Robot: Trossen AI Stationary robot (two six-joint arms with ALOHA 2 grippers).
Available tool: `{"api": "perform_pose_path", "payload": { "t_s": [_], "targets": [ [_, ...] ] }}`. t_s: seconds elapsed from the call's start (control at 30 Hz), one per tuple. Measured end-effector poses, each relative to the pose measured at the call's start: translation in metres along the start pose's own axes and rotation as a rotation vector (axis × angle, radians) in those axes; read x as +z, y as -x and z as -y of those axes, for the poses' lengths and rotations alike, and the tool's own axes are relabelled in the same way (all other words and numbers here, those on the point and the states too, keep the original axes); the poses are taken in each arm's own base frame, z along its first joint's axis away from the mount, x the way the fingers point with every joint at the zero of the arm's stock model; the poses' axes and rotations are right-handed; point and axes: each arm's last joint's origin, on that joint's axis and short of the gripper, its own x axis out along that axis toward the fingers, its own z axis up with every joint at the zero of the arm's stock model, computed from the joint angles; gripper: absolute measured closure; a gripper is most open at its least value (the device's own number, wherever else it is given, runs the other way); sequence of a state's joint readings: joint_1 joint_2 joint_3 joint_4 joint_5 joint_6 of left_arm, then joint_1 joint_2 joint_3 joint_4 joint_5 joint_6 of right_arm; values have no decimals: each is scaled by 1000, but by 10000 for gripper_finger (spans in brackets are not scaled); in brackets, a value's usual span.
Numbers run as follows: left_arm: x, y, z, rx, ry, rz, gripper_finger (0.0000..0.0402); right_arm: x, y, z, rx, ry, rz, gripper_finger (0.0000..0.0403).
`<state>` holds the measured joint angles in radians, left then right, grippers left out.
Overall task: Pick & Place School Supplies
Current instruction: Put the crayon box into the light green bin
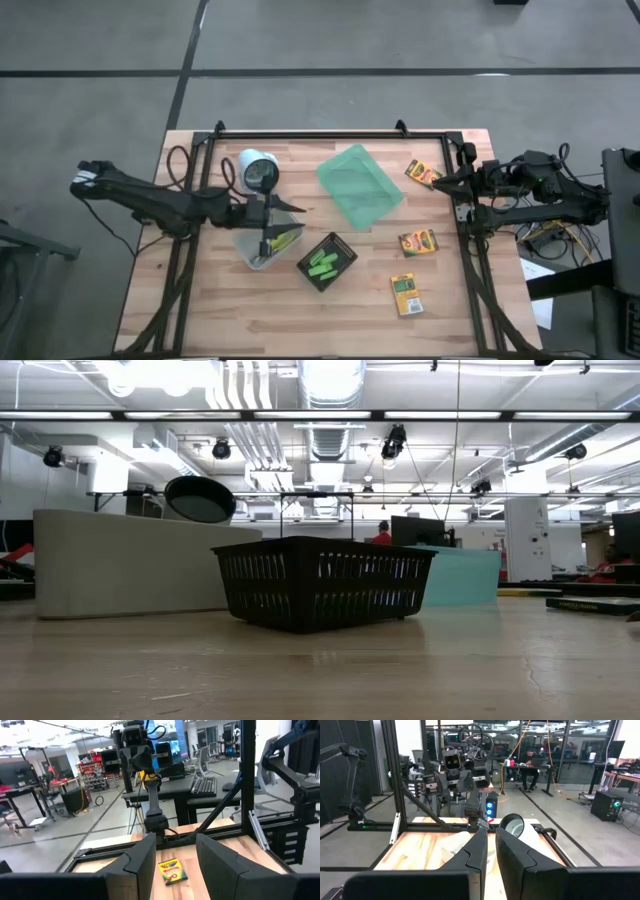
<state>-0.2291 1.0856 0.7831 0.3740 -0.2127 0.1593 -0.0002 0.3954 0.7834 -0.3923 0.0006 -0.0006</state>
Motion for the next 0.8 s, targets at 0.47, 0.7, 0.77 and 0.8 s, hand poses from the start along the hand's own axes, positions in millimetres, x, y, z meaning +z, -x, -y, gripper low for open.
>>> {"api": "perform_pose_path", "payload": {
  "t_s": [0.47,0.7,0.77,0.8],
  "targets": [
    [22,3,-9,172,-104,8,254,0,0,0,0,0,0,367],
    [19,8,-10,167,-151,-54,255,0,0,0,0,0,0,367],
    [16,8,-9,159,-179,-86,255,0,0,0,0,0,0,367],
    [15,8,-9,159,-180,-88,255,0,0,0,0,0,0,367]
  ]
}}
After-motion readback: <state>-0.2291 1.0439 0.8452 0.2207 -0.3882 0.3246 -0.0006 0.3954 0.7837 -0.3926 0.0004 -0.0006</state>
